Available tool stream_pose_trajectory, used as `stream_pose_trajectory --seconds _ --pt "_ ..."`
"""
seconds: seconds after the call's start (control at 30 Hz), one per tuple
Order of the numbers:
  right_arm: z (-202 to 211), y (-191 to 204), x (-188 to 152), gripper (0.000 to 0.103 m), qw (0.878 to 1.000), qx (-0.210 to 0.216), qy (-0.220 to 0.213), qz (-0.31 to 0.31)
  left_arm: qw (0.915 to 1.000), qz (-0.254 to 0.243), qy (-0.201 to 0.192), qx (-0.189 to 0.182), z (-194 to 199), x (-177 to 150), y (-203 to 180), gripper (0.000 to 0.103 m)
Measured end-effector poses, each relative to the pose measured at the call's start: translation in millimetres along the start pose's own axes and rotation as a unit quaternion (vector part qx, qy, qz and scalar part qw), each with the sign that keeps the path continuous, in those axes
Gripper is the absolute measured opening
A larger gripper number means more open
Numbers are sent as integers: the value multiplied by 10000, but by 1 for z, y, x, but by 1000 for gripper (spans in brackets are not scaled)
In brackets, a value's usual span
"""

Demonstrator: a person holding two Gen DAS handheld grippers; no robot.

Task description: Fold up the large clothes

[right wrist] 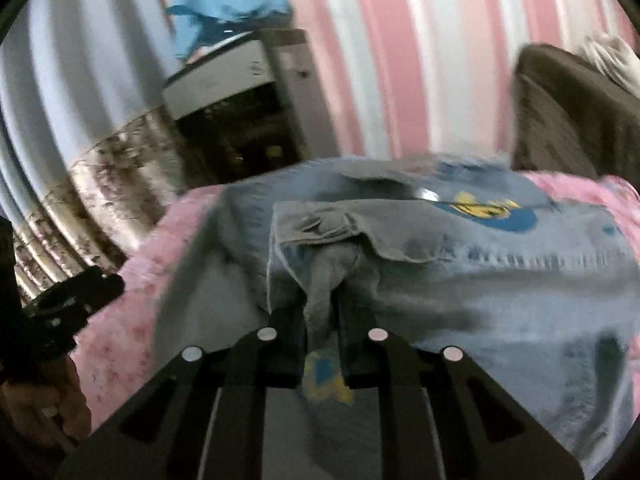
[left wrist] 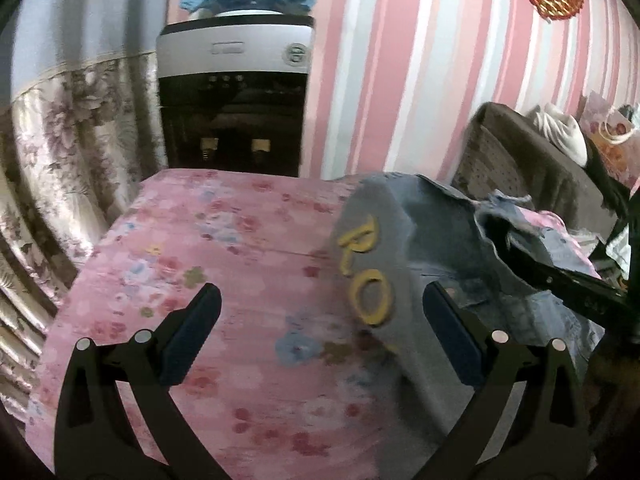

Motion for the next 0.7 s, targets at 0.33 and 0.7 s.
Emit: stream_pose_trajectory --seconds 0.33,0.7 --pt "81 -18 8 77 9979 -169 -505 360 10000 23 -36 -19 29 10 -5 100" --pt "134 -207 -29 79 9907 -1313 -288 210 9982 -167 296 -493 17 -10 -122 100"
Point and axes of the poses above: each gripper's, at about its wrist camera, not at the fingertips, and z roughly against the way its jaws point, y to its left, x to its top, the point moved 9 cm from there along -z, roughly the way its jaws point, and after that the axes turned 4 degrees about -y, right-handed, at the moved point
